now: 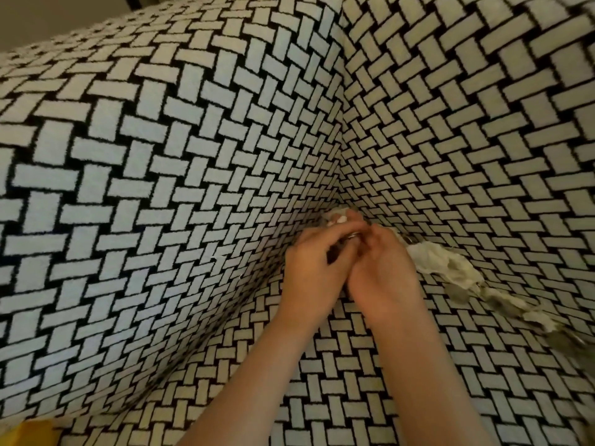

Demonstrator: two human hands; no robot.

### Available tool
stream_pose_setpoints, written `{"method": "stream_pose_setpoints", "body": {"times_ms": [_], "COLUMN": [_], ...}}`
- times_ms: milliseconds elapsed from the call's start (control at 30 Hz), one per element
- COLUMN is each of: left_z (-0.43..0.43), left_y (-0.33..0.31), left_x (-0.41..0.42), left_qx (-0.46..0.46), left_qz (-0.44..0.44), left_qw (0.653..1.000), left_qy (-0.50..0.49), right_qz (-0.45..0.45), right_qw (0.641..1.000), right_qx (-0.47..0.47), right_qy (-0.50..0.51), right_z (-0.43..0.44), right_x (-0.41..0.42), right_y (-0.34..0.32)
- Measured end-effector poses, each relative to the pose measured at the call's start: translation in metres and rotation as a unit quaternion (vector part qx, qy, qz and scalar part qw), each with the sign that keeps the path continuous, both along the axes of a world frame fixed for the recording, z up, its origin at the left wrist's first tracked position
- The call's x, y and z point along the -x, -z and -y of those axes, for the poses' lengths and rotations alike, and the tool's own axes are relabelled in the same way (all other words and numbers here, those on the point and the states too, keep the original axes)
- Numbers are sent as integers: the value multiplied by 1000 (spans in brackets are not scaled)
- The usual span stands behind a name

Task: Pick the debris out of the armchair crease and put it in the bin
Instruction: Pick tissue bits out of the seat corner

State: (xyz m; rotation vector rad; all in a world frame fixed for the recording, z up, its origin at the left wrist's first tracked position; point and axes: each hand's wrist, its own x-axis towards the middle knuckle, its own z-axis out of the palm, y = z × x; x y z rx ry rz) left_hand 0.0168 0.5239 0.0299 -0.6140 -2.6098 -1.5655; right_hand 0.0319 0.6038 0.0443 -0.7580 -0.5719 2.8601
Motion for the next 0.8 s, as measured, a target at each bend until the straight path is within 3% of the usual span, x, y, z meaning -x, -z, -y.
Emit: {"method": "stream_pose_setpoints", "body": {"times_ms": [267, 400, 467, 600, 800], "left_z": [-2, 3, 9, 9, -20], "left_y": [-15, -19, -9, 7, -7], "left_x": [-3, -2, 2, 12, 49], "left_qx": [-30, -66, -2, 194, 229], "left_qz": [-9, -9, 46, 131, 289], "left_qw": [999, 997, 997, 972, 929], "left_qy": [9, -45, -68, -24, 15], "right_qz": [4, -12, -21, -12, 6], "right_qw": [997, 996, 996, 999, 999], "right_qx": [71, 90, 89, 53, 8], "right_qy": [11, 5, 8, -9, 37], "right_z": [-4, -6, -6, -7, -10], "right_x": [1, 1, 2, 1, 1], "right_y": [-2, -4, -3, -3, -3]}}
